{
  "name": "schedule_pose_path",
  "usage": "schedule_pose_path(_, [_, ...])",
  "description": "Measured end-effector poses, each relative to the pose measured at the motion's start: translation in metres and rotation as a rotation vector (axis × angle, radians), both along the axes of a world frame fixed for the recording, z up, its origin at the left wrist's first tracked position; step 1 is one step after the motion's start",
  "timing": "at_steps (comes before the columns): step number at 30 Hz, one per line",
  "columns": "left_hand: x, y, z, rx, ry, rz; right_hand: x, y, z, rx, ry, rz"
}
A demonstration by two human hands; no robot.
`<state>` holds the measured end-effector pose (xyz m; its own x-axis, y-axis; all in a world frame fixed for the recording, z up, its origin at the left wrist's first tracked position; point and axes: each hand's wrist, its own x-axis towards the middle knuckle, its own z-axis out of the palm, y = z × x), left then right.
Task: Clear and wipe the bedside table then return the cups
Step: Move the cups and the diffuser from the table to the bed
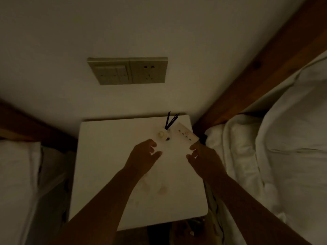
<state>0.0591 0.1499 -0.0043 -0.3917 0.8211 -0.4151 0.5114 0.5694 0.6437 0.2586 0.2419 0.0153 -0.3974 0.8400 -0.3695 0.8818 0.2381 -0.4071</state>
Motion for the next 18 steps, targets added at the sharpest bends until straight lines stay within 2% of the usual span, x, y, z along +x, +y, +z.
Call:
schedule_pose_path(4, [-0.013, 0.027, -0.023, 0.051, 0.030, 0.074, -0.007, 0.038, -0.013, 0.125, 0.022, -0.043])
schedule_pose_path(8, [-0.014, 0.041, -0.047, 0.095, 0.147, -0.004, -0.018, 0.061, -0.033, 0.218, 0.008, -0.005])
schedule_pose_path(13, [-0.001, 0.054, -0.065, 0.241, 0.120, 0.029, -0.036, 0.070, -0.054, 0.162, -0.014, 0.115])
schedule_pose_path(18, [-0.002, 0.064, -0.080, 0.300, 0.340, -0.070, -0.049, 0.077, -0.063, 0.129, -0.113, 0.174])
